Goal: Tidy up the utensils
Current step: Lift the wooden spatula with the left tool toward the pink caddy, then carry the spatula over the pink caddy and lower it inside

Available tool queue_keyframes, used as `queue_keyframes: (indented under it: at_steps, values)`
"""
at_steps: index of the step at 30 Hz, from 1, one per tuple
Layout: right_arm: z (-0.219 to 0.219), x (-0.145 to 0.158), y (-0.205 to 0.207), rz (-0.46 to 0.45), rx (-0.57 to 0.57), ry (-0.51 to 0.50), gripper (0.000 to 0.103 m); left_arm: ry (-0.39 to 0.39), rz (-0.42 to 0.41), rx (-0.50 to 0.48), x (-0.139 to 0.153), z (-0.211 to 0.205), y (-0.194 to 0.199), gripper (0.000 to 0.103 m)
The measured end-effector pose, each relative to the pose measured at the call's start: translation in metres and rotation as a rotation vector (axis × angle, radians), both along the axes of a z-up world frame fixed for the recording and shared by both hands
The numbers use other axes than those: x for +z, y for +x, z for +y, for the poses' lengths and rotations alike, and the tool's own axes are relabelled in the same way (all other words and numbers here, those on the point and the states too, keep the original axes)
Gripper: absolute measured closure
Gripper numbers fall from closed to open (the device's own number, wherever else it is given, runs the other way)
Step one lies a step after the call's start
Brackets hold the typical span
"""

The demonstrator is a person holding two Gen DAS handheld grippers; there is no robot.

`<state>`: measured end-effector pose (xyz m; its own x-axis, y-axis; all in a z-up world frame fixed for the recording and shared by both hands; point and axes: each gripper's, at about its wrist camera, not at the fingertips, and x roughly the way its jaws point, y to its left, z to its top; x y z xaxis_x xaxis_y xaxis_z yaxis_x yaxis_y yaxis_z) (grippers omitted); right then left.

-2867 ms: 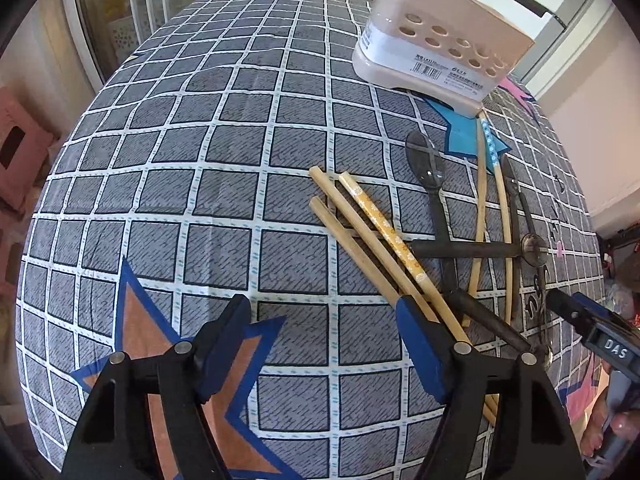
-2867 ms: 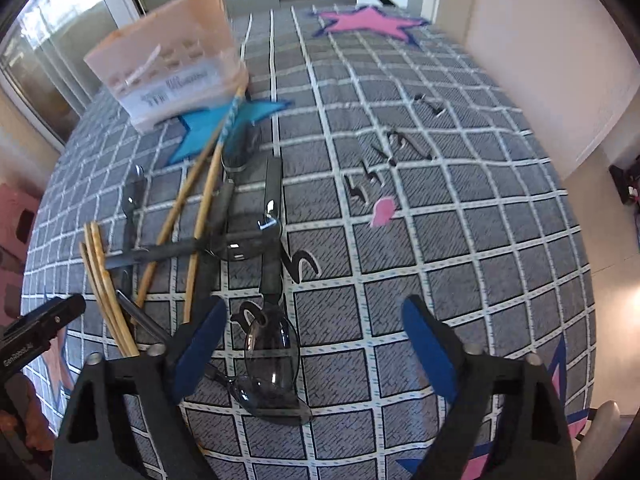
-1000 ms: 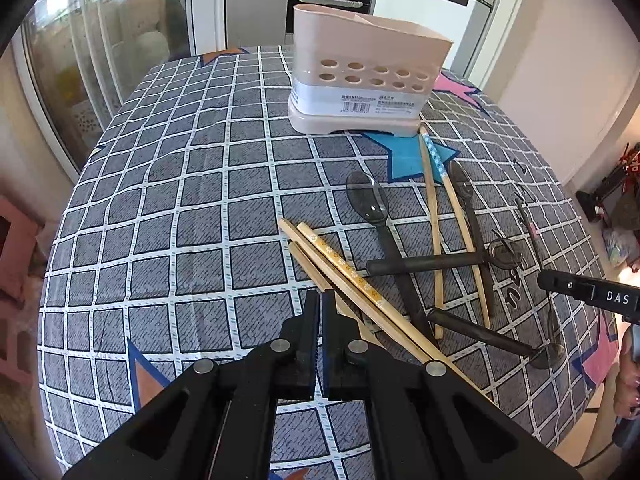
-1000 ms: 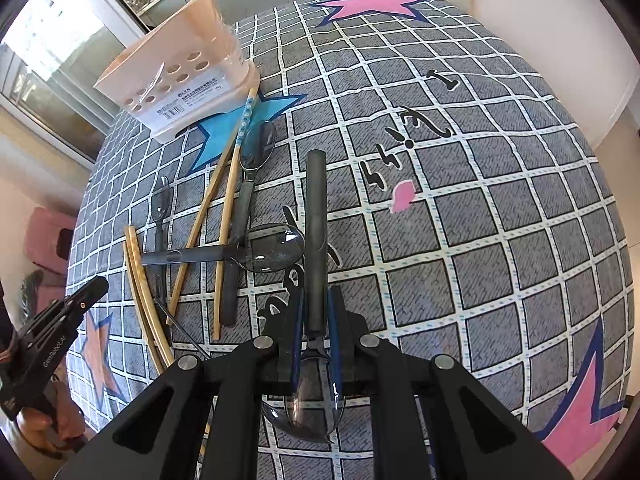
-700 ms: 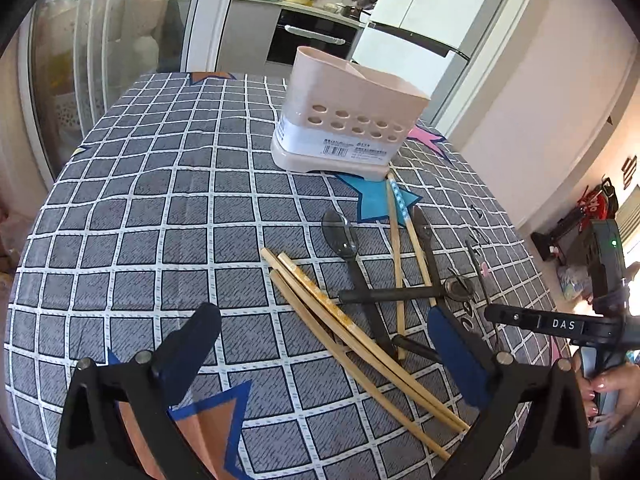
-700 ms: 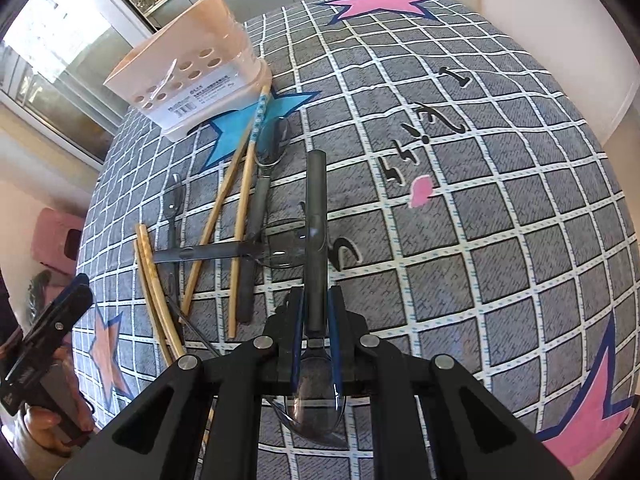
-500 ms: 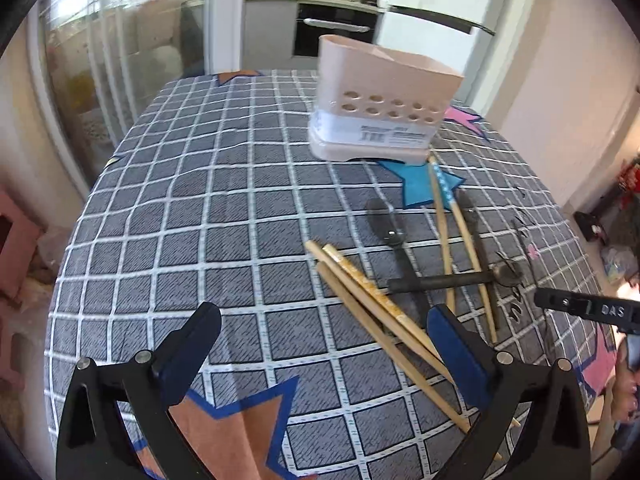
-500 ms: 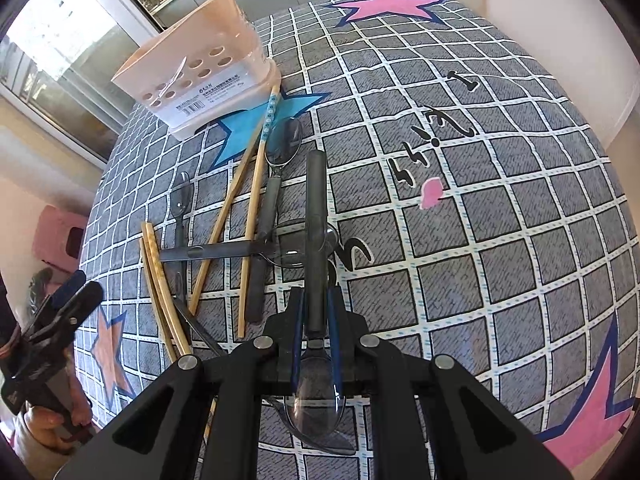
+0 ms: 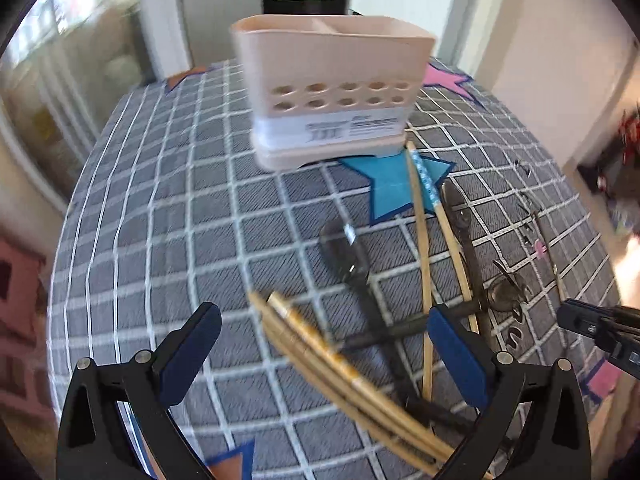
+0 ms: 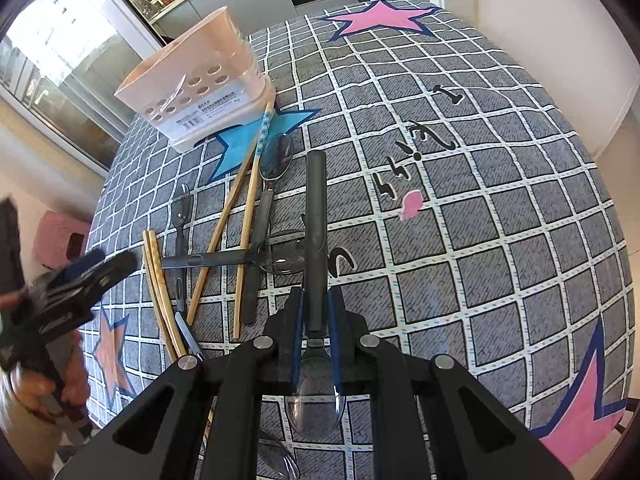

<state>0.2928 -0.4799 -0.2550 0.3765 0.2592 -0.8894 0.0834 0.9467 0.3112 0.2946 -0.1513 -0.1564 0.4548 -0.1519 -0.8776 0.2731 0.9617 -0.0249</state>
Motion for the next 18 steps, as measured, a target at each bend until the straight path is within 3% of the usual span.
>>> queue_keyframes:
  at_steps: [3,9,12,18]
  values:
    - [-0.005,0.003,-0.003,-0.007,-0.01,0.005,0.09,0.049,0.016,-0.081,-0.02,-0.036,0.037,0.0]
    - [-0.016,0.007,-0.006,-0.013,-0.034,0.019,0.09,0.144,0.067,-0.142,-0.066,-0.104,0.098,0.0]
    - [-0.021,0.007,-0.004,-0.011,-0.045,0.029,0.09,0.126,0.097,-0.154,-0.085,-0.127,0.125,0.003]
    - [-0.028,0.008,0.001,-0.008,-0.056,0.036,0.09,0.165,0.115,-0.225,-0.117,-0.195,0.175,0.003]
